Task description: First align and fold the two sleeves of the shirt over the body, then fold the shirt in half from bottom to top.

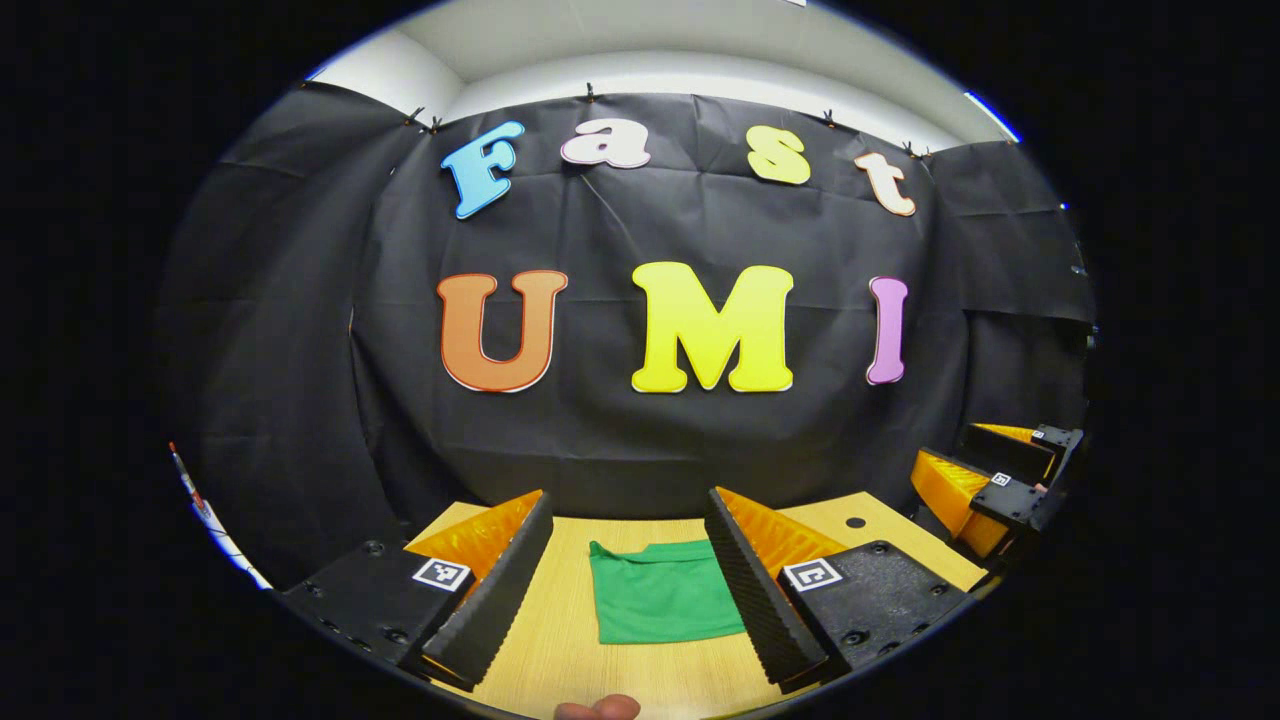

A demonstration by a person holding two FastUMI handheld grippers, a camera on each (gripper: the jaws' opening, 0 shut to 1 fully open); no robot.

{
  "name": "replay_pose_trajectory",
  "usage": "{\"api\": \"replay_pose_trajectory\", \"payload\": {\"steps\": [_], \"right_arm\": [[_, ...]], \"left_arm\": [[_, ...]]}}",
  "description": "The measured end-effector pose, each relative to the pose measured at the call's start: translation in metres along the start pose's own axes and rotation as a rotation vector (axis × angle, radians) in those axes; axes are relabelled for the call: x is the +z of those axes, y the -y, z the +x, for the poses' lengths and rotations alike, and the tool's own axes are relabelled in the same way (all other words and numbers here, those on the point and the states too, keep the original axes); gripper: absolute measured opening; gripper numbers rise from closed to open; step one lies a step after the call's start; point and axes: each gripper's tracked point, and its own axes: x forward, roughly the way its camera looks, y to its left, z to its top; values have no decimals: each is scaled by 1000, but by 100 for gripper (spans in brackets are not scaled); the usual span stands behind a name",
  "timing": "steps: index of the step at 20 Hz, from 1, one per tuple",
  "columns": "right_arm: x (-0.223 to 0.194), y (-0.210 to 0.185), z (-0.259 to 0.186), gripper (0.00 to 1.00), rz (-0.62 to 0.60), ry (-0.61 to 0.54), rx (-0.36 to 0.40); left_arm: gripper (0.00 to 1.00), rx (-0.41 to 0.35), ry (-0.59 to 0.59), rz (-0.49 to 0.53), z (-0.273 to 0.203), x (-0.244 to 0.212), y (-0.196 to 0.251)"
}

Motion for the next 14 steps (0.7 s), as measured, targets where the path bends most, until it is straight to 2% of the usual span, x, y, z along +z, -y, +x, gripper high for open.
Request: {"api": "replay_pose_trajectory", "payload": {"steps": [3, 5, 14], "right_arm": [[-5, -6, -23, 95, -26, 1, 2], [-4, -15, -30, 95, -2, -6, 16], [2, -19, -26, 95, 26, -11, 23]], "left_arm": [[98, 14, 20, -11, -22, 0, 0], [98, 6, 41, -2, -30, 4, 3], [98, 4, 63, 13, -29, 16, 2]]}}
